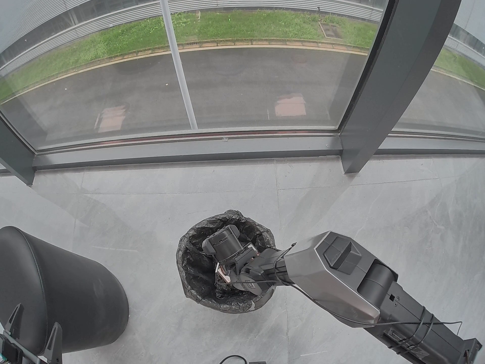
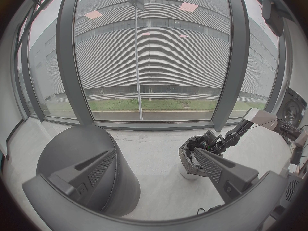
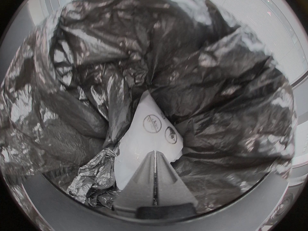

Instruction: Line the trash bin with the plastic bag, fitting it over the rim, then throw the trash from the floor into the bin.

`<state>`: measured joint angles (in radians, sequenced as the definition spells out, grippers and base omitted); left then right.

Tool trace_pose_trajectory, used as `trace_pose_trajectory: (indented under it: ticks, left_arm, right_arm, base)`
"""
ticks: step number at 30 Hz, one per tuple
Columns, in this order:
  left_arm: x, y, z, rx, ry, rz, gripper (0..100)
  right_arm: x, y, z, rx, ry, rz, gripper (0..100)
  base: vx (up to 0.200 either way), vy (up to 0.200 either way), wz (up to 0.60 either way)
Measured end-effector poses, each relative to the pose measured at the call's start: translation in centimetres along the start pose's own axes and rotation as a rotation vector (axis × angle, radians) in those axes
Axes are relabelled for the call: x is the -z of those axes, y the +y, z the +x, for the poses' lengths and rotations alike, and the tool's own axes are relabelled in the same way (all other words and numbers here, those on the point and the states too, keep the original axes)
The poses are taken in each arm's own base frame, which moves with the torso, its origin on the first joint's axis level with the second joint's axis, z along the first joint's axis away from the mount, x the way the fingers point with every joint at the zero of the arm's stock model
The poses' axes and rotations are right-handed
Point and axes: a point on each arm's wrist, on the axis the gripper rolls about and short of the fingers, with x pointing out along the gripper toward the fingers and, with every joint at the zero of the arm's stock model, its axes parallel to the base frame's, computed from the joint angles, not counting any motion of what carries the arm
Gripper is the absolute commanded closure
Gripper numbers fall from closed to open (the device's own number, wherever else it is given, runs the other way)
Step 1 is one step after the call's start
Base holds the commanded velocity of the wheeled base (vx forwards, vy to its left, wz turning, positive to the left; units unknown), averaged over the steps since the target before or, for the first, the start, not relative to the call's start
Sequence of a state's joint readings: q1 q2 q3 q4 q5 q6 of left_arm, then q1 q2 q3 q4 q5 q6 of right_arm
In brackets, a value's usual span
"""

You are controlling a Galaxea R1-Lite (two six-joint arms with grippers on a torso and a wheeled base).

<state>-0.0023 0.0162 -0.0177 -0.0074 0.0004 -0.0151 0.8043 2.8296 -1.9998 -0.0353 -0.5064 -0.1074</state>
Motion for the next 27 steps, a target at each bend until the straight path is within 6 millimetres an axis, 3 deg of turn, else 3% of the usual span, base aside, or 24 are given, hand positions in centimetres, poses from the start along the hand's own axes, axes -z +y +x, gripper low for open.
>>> trace_pose_trajectory:
  ticks: [7, 11, 18, 27]
  left_arm:
    - [0.0, 0.0, 0.0, 0.010, 0.003, -0.012, 0]
    - [0.0, 0.0, 0.0, 0.009, 0.002, -0.012, 0]
    - [0.0, 0.0, 0.0, 0.007, 0.001, 0.001, 0]
    - [-0.1, 0.0, 0.0, -0.009, -0.010, -0.006, 0]
  right_arm:
    - [-1.8, -0.4, -1.7, -0.003, -0.039, -0.001, 100]
    - [-3.7, -0.7, -3.8, -0.008, -0.090, 0.001, 100]
    - [-7.6, -1.8, -8.9, -0.017, -0.191, -0.051, 100]
    - [-11.5, -5.4, -16.5, -0.018, -0.252, -0.076, 100]
  base:
    - [0.000, 0.000, 0.00]
    - [0.000, 0.000, 0.00]
    - [0.000, 0.000, 0.00]
    - [0.000, 0.000, 0.00]
